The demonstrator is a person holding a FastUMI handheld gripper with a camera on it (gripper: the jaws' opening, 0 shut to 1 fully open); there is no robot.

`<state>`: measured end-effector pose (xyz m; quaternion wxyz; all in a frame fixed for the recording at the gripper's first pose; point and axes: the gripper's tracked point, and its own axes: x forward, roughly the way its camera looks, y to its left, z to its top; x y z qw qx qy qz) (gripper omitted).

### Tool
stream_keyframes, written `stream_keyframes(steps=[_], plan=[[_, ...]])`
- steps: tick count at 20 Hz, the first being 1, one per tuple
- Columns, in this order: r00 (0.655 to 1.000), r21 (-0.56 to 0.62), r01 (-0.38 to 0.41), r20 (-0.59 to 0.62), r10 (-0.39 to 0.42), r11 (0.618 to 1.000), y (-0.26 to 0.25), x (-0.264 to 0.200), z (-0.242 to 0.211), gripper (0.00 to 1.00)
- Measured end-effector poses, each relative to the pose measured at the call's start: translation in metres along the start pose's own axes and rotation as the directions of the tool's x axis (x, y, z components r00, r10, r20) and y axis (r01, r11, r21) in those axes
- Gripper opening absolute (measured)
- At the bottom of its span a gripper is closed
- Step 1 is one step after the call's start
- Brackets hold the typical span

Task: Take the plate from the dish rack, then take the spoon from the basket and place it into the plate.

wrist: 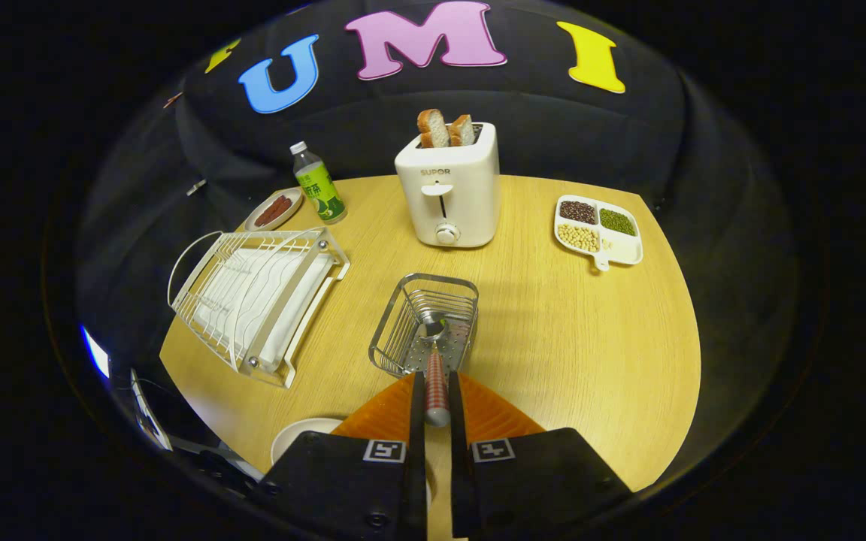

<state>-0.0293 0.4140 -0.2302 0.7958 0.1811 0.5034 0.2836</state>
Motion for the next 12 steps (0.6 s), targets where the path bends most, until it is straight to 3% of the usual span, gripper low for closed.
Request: stream_keyframes(steps=[3,12], plan=[[1.000,-0.003,0.015,0.018,-0.015,1.000,-0.002,-0.002,0.002,0.12],[0.995,-0.008,0.060,0.084,-0.059,0.998,-0.007,-0.039,0.017,0.12]])
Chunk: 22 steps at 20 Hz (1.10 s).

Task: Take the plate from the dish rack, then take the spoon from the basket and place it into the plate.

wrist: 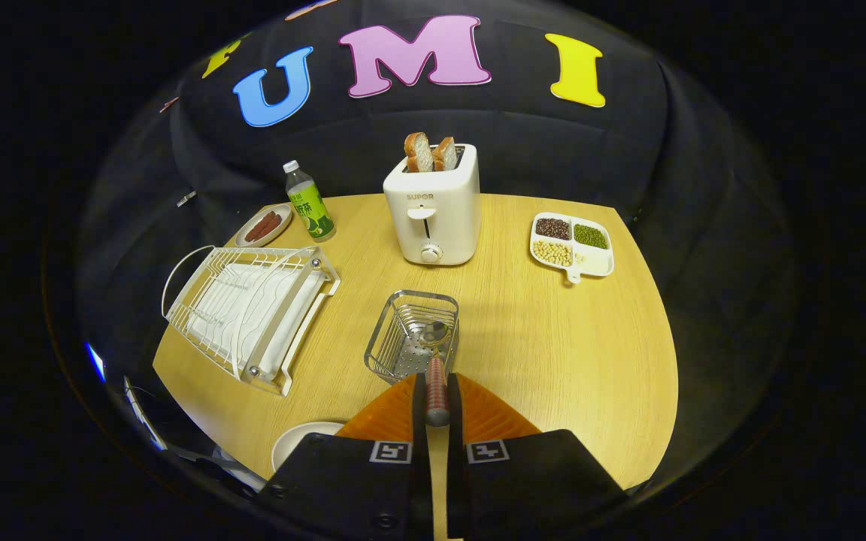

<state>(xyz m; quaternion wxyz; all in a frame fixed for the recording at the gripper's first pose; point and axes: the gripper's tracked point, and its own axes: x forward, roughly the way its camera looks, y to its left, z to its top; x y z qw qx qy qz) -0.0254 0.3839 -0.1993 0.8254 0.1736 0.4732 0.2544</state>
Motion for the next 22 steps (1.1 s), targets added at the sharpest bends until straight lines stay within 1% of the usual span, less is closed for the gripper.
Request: stream_keyframes(steps=[3,6,8,11,13,15,19,22], plan=[[0.999,0.008,-0.022,0.032,0.022,1.000,0.005,-0.024,0.008,0.12],[0.995,-0.004,-0.088,0.055,0.088,0.996,0.024,-0.058,0.007,0.12],[0.990,-0.025,-0.136,0.045,0.137,0.990,0.038,-0.082,-0.006,0.11],[0.982,-0.058,-0.190,0.002,0.190,0.980,0.058,-0.104,-0.036,0.12],[0.972,-0.053,-0.234,-0.028,0.233,0.971,0.071,-0.111,-0.059,0.12],[0.964,-0.056,-0.262,-0.056,0.259,0.963,0.080,-0.110,-0.084,0.11],[0.960,-0.116,-0.268,-0.119,0.254,0.956,0.084,-0.095,-0.131,0.12],[0.959,-0.116,-0.264,-0.135,0.248,0.958,0.082,-0.083,-0.150,0.12]])
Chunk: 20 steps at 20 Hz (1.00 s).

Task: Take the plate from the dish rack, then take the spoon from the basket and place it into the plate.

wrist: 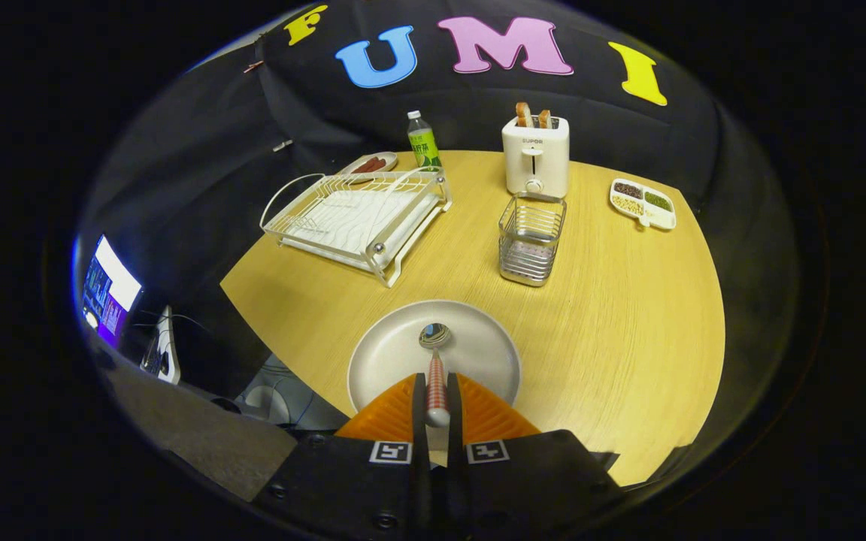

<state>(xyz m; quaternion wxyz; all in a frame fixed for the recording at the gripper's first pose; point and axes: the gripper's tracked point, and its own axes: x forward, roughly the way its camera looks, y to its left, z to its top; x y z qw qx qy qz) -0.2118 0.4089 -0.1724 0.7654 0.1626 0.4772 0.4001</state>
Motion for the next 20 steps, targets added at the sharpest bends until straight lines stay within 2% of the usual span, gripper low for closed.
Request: stream_keyframes(steps=[5,8,14,16,18,20], plan=[[1.000,0.047,-0.018,0.018,0.018,0.999,-0.003,0.018,-0.009,0.11],[1.000,0.061,-0.016,-0.014,0.017,0.998,-0.006,0.026,-0.021,0.12],[0.992,0.020,0.083,-0.092,-0.081,0.996,-0.023,0.040,-0.049,0.21],[0.991,0.033,0.100,-0.090,-0.097,0.994,-0.026,0.044,-0.049,0.28],[0.991,0.043,0.108,-0.085,-0.104,0.993,-0.028,0.044,-0.046,0.45],[0.992,0.045,0.110,-0.073,-0.107,0.993,-0.028,0.044,-0.044,0.69]])
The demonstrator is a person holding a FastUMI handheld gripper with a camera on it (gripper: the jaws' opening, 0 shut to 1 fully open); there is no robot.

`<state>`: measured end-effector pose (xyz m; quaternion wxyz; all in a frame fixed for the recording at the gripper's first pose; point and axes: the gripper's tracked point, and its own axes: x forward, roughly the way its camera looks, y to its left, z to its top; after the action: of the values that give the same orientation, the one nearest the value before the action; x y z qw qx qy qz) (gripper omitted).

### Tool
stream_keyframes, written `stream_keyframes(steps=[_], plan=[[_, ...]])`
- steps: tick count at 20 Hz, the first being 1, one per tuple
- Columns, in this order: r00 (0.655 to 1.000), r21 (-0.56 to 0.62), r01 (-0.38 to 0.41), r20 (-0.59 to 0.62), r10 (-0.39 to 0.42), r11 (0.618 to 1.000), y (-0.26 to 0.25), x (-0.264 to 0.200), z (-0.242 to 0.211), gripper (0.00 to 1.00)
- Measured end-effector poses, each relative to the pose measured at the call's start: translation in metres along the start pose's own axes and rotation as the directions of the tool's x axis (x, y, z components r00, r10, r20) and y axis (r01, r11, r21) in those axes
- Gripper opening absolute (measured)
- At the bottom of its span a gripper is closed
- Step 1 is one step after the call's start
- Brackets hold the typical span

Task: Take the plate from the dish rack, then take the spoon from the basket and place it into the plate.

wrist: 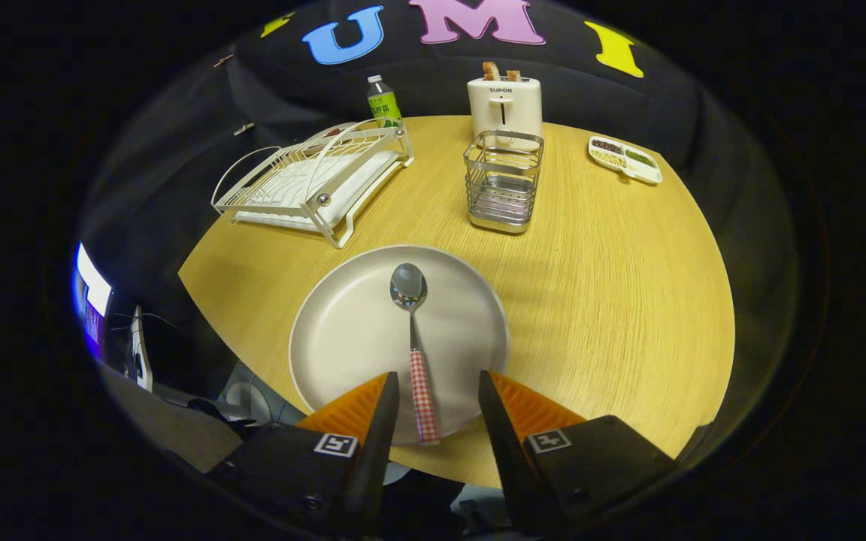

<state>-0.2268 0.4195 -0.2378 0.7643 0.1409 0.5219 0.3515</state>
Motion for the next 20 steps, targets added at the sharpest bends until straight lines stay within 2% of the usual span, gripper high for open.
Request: stream_keyframes(steps=[2,3,8,11,15,20], plan=[[1.000,-0.004,0.009,0.013,-0.009,1.000,-0.003,0.000,0.001,0.93],[1.000,-0.003,0.012,0.025,-0.012,1.000,-0.002,-0.005,0.004,1.00],[0.987,-0.003,0.062,0.146,-0.061,0.998,-0.011,-0.033,0.043,0.99],[0.957,-0.023,0.129,0.266,-0.119,0.991,-0.022,-0.063,0.090,0.99],[0.870,-0.043,0.218,0.462,-0.174,0.975,-0.031,-0.121,0.172,0.99],[0.716,-0.052,0.321,0.667,-0.206,0.946,-0.028,-0.200,0.254,1.00]])
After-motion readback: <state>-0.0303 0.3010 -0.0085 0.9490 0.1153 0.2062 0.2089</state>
